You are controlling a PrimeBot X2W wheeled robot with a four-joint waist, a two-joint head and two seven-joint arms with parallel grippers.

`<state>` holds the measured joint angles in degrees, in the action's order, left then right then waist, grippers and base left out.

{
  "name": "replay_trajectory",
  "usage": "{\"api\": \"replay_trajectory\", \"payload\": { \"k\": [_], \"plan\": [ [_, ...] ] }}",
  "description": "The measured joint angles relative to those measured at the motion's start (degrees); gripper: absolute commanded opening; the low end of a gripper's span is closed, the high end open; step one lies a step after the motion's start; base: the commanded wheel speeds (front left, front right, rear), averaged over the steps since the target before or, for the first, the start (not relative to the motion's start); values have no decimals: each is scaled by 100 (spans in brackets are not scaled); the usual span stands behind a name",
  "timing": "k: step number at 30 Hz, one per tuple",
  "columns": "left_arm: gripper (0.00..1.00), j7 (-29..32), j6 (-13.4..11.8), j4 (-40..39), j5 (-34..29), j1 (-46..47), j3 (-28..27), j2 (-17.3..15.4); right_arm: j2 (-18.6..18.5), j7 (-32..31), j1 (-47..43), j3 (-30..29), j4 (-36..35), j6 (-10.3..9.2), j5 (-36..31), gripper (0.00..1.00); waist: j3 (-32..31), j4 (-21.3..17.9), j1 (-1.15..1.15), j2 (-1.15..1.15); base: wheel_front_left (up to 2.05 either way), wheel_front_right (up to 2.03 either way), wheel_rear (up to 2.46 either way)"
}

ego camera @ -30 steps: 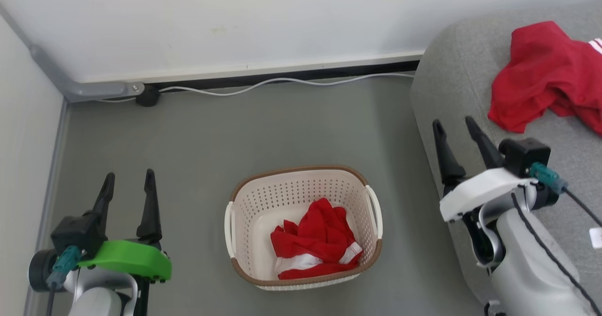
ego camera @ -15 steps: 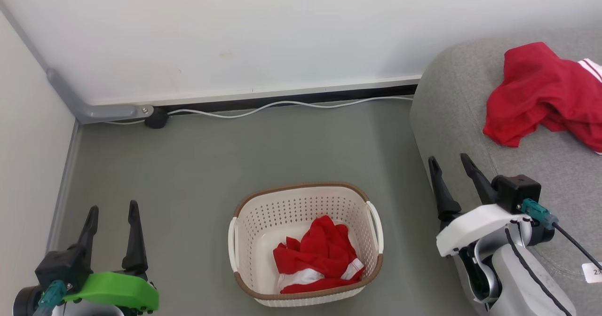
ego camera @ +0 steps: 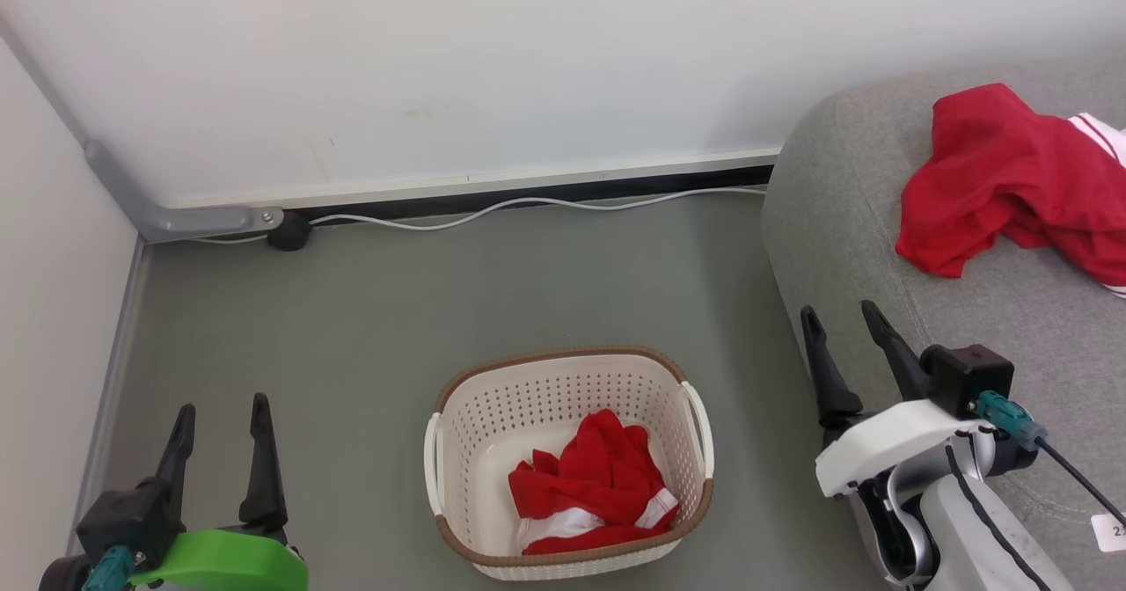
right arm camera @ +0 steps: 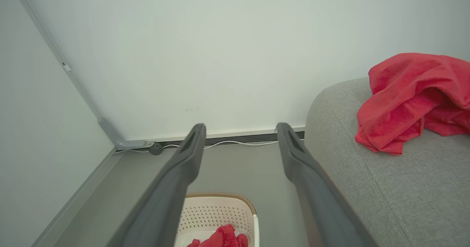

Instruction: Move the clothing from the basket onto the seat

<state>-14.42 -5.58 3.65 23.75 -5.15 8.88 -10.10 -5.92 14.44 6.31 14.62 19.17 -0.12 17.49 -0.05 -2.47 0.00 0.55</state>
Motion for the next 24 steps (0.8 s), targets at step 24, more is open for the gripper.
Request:
{"api": "replay_trajectory", "payload": {
  "k": [24],
  "plan": [
    [100,0,152,-100,-115,-231,-136,90,1,0,-220,20,-201,-7,-32,100,2,30,0,0,0,0,0]
  ]
}}
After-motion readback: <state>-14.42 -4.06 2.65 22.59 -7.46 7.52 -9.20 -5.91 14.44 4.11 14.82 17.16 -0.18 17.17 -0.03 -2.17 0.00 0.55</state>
